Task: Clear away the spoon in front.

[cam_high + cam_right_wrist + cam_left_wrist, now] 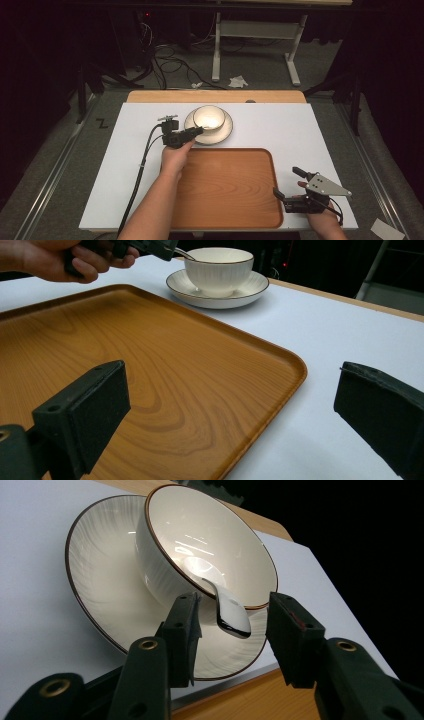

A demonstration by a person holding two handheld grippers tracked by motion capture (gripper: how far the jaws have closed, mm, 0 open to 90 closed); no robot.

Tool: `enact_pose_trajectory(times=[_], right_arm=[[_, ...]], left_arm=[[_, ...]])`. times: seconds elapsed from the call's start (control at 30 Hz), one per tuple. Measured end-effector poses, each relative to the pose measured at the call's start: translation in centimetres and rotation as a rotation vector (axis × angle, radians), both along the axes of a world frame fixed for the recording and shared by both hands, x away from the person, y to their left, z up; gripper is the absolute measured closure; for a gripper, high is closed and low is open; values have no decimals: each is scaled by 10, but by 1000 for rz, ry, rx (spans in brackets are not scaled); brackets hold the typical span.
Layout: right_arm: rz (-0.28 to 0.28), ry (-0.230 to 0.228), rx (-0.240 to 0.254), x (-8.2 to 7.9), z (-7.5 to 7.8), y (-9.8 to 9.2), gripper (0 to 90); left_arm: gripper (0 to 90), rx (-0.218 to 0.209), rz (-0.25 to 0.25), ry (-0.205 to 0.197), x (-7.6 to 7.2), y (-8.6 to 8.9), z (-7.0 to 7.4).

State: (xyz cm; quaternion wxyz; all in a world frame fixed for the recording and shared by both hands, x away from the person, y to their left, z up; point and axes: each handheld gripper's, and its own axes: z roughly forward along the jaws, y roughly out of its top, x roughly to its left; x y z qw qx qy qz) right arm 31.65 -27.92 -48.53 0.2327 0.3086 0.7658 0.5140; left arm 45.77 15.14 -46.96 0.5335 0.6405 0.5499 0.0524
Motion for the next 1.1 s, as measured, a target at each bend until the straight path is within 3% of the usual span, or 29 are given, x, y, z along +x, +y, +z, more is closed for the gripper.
enact_pose_trajectory(times=[0.23, 0.37, 0.7, 1.1], right_arm=[[-4, -1, 3, 0, 0, -1, 25], [-8, 2, 1, 0, 0, -1, 25], [-9, 1, 6, 0, 0, -1, 25], [-9, 2, 8, -1, 0, -2, 26]], left_arm=[[630, -43, 22, 42, 9, -5, -4], [648, -46, 28, 64, 13, -5, -9], [711, -97, 23, 67, 17, -4, -13], [762, -89, 31, 77, 18, -5, -14]])
